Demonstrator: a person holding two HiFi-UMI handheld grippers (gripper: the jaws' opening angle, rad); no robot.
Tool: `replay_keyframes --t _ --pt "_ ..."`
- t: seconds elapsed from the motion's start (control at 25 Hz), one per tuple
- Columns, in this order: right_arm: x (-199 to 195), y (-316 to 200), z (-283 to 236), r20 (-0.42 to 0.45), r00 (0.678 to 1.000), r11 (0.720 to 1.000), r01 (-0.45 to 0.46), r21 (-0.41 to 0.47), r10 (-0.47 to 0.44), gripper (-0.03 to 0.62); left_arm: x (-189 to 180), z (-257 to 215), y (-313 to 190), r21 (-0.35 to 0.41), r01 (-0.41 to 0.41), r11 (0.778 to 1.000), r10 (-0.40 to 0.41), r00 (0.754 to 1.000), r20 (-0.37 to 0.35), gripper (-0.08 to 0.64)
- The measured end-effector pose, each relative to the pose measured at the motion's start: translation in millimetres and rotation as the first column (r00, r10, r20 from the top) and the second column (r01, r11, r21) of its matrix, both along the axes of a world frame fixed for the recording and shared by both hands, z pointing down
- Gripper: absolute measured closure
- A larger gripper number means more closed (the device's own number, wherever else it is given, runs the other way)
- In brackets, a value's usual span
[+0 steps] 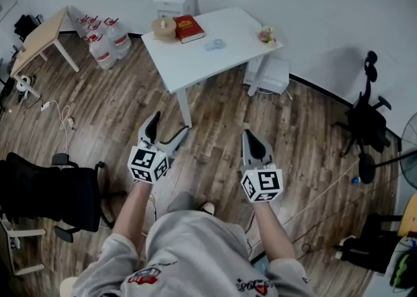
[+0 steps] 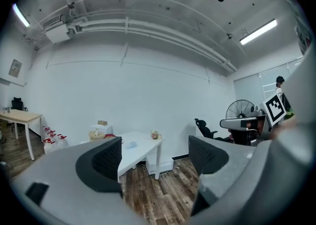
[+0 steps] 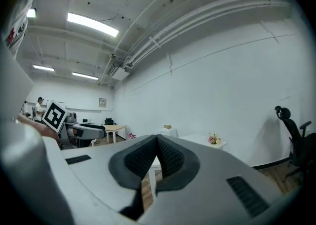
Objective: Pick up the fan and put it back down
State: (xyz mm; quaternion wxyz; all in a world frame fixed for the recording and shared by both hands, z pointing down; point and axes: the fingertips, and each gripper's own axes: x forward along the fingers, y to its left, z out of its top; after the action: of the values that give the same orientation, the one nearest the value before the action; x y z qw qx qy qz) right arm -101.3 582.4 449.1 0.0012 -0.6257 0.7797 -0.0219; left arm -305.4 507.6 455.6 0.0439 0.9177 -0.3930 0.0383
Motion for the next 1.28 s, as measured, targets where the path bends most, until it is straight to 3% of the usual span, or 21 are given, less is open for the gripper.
replay_keyframes --t 0.24,0.52,0.96,1.28 --pt "16.0 -17.3 5.6 0.019 1.0 1.0 0.018 0.006 -0.019 0.594 22.8 6.2 -16.2 -0.009 -0.009 1.0 0.009 1.0 0.025 0.155" --pt "42.0 -66.6 16.8 0.028 0.999 1.0 0.016 -0.015 -0.016 0.595 62.1 18.3 -77.7 -0.018 -0.056 0.998 0.056 0.998 0.027 0.155" --pt "84.0 -235.0 15.7 -0.082 0.996 0.999 -0.021 -0.034 0.018 0.592 119.2 41.0 -274.6 -0.054 -0.115 0.992 0.116 0.993 0.006 0.155" --pt "102.0 -364.4 13.7 -0.062 0.997 0.998 -0.045 -0.047 0.042 0.592 142.4 39.2 -414.0 -0.047 -0.153 0.987 0.155 0.988 0.024 0.155"
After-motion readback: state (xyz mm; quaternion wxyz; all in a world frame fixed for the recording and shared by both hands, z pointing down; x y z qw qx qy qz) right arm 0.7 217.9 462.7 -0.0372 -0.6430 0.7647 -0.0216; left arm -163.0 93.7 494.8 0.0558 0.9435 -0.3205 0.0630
